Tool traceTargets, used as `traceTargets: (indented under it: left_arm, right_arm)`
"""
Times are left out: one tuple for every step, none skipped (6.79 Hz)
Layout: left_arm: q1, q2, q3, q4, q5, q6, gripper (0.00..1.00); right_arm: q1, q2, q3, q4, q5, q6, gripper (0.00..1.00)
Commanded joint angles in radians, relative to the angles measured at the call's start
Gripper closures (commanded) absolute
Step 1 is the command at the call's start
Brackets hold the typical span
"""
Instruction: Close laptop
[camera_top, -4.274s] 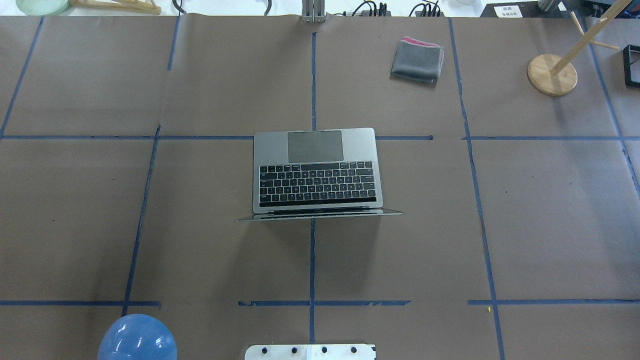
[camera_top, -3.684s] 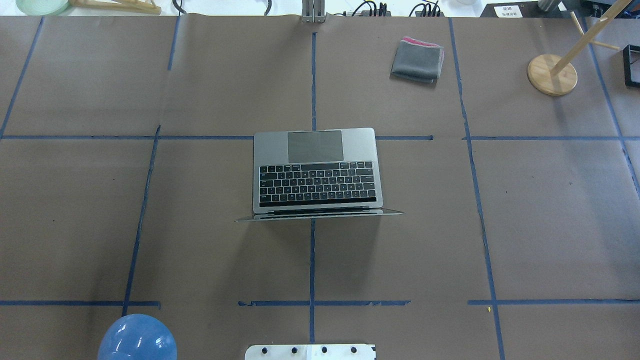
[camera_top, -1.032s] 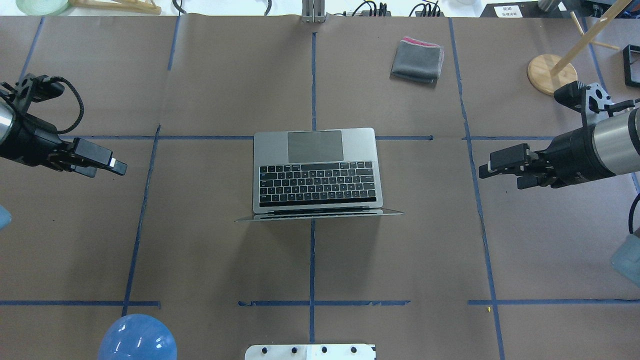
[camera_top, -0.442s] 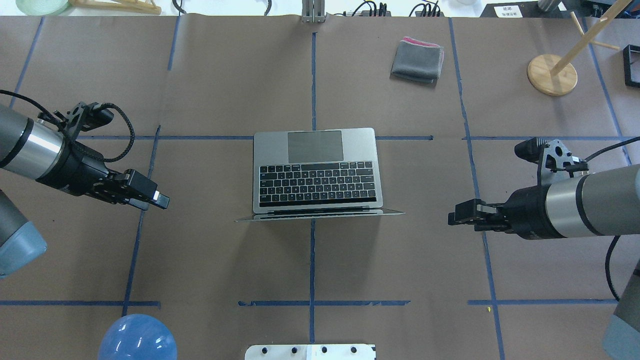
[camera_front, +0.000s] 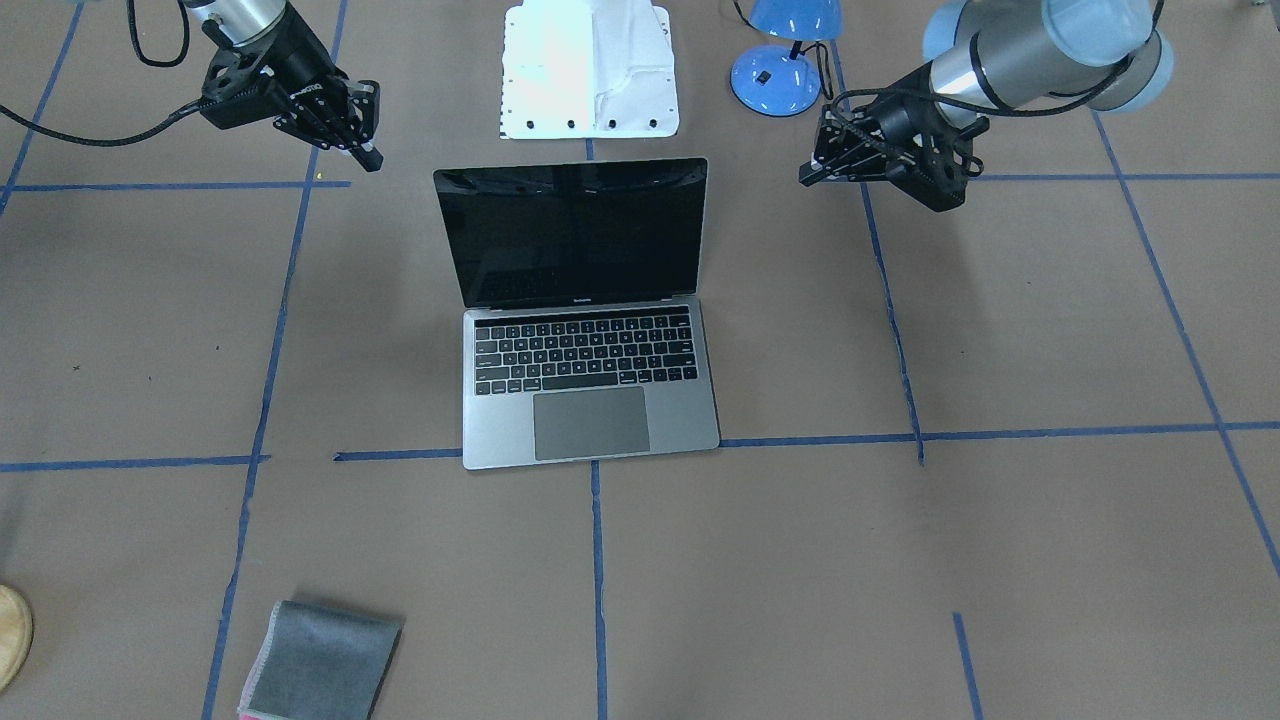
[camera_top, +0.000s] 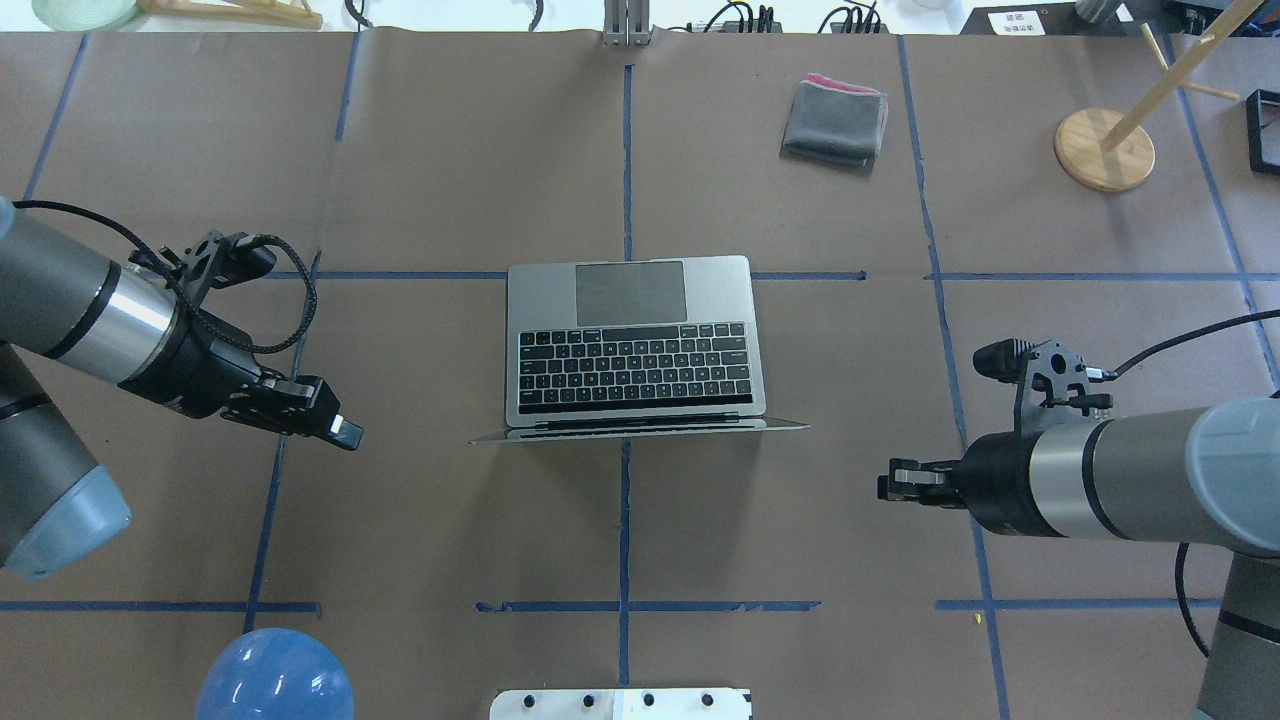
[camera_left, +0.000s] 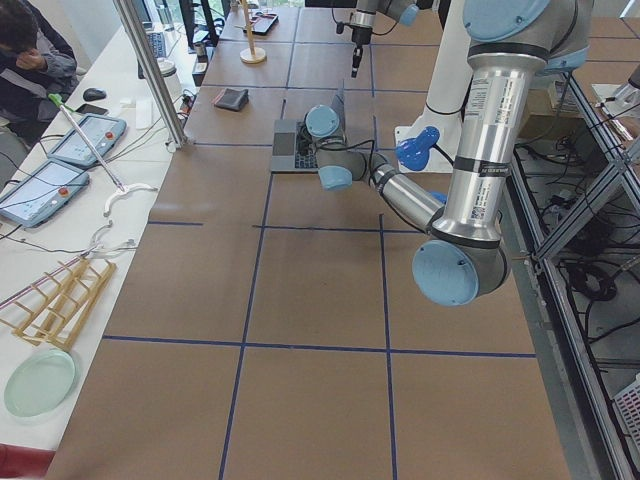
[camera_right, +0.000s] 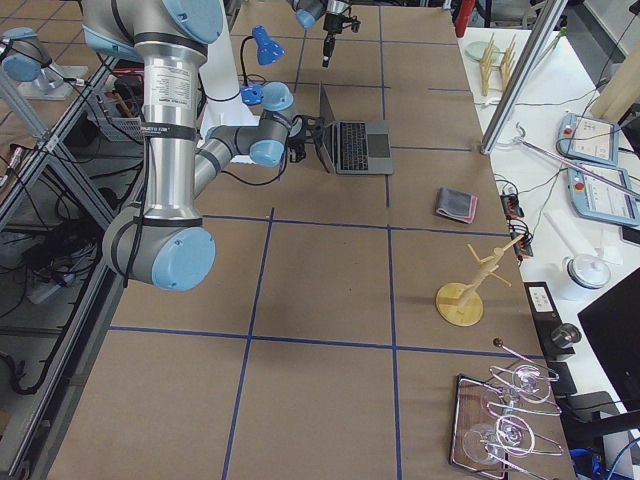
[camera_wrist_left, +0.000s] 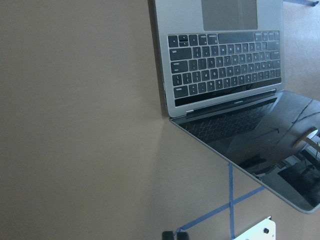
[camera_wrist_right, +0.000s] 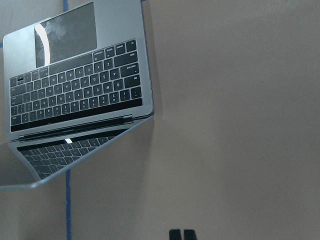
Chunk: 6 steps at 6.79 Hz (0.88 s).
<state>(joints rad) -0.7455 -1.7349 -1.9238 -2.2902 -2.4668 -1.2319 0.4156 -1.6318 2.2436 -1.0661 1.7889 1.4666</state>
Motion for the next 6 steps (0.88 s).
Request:
traceTargets:
  left_arm:
    - [0.067,-0.044,0.0,0.0,0.035,-0.055,0.97]
    - [0.11,-0.073,0.0,0.0,0.086,-0.101,0.97]
    - [0.141,-0.092,-0.003,0.0,0.133,-0.139,0.97]
    - [0.161,-0.11,-0.006,0.0,0.179,-0.18,0.97]
    - [0.166,-0.127,-0.007,0.0,0.207,-0.208,0.97]
    - [0.166,-0.132,-0.007,0.0,0.209,-0.219,0.97]
  right_arm:
    - [-0.072,0.024,0.002,0.0,-0.074,0.035,0.99]
    - [-0.075,0.047,0.002,-0.002,-0.077,0.044,0.99]
    - [-0.074,0.082,0.002,-0.008,-0.081,0.064,0.99]
    - [-0.074,0.117,-0.001,-0.023,-0.092,0.067,1.0]
    - [-0.077,0.13,-0.006,-0.031,-0.126,0.083,1.0]
    - [-0.077,0.135,-0.006,-0.031,-0.131,0.087,1.0]
